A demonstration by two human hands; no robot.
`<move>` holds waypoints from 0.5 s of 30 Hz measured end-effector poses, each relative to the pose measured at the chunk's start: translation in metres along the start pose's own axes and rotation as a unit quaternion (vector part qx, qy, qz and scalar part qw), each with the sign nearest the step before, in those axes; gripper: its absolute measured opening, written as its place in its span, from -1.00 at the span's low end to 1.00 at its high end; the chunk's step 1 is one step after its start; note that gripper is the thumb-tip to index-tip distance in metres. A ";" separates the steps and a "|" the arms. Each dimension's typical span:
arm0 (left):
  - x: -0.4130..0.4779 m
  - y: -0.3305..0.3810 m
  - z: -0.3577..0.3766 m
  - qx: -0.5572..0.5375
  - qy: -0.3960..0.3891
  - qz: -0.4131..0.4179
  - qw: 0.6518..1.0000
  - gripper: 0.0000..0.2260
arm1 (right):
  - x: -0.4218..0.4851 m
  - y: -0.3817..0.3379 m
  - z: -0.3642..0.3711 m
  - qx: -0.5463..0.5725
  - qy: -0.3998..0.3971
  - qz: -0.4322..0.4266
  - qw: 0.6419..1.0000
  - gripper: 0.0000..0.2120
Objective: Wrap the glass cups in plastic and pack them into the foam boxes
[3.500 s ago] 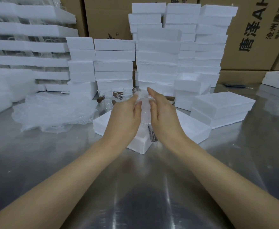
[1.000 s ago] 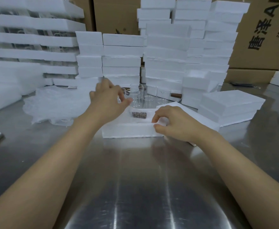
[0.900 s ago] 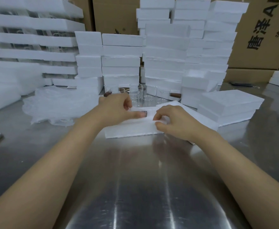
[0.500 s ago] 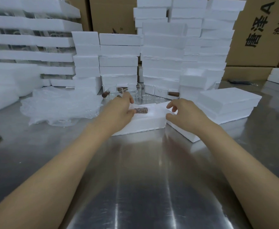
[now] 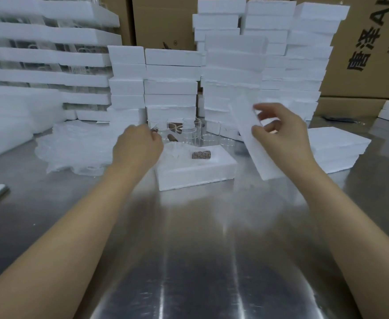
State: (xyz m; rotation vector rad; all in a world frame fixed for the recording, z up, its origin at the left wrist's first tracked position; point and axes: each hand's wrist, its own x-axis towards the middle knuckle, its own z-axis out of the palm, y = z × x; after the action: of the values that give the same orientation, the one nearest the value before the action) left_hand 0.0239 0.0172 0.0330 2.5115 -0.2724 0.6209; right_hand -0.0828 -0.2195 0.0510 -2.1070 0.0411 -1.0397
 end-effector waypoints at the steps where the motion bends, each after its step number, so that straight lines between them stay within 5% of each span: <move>1: 0.001 -0.003 -0.002 0.022 -0.050 -0.033 0.998 -0.70 | -0.001 -0.002 0.000 0.045 0.023 -0.004 0.999 -0.60; 5: -0.006 0.007 0.001 -0.029 -0.187 -0.031 0.981 -0.61 | -0.005 -0.009 0.000 0.157 0.084 -0.011 0.984 -0.40; 12: -0.014 0.018 0.009 -0.102 -0.162 0.081 0.978 -0.46 | -0.004 -0.009 0.005 0.297 0.081 0.023 0.951 -0.04; 15: -0.014 0.016 0.006 -0.157 -0.255 0.119 0.947 -0.46 | -0.003 -0.001 0.012 0.359 0.071 0.073 0.928 -0.08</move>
State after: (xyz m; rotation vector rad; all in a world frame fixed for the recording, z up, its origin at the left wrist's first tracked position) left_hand 0.0092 0.0010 0.0293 2.2987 -0.8064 -0.0093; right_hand -0.0772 -0.2101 0.0453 -1.3437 -0.0988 -0.9313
